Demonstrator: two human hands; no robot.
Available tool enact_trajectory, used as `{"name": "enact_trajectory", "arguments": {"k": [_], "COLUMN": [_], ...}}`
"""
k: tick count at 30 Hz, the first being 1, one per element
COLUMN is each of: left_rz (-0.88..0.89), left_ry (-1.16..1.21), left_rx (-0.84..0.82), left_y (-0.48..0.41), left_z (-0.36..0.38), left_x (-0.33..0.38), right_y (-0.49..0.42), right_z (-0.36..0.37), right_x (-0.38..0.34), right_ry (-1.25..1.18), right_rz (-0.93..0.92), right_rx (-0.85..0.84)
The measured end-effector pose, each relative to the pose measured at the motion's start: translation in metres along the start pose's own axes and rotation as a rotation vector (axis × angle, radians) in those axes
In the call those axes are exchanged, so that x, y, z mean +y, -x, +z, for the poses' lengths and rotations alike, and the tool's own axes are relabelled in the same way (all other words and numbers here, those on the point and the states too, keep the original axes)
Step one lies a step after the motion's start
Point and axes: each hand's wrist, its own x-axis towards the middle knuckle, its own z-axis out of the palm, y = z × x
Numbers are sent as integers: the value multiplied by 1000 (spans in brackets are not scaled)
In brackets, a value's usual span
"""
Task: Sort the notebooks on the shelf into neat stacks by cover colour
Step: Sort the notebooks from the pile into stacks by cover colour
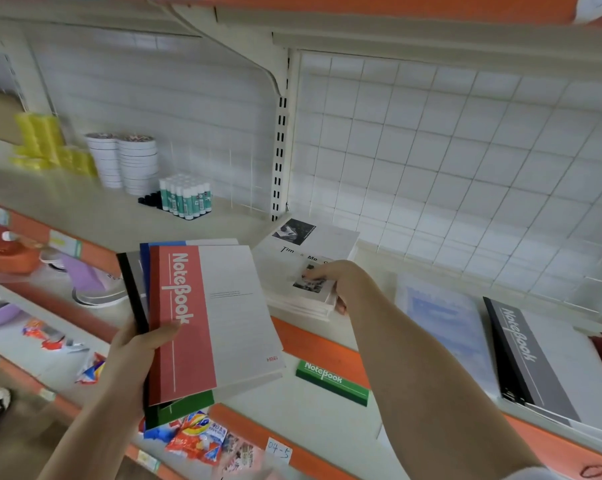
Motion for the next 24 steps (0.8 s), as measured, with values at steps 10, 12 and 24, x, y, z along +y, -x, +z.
{"name": "enact_trajectory", "arguments": {"k": [10,12,24], "left_rz": [-10,-5,-19], "left_ry": [66,67,70], "left_rx": [-59,-53,-100], "left_y": [-2,-5,-4], "left_z": [0,0,13], "left_x": [-3,-4,-4], "right_y": [-4,-10,-15], "right_z": [3,6,4], "right_x": [-5,-5,10], "right_ry": [-168,-122,-335], "right_rz": [43,88,99], "right_rx": [-3,-4,155]}}
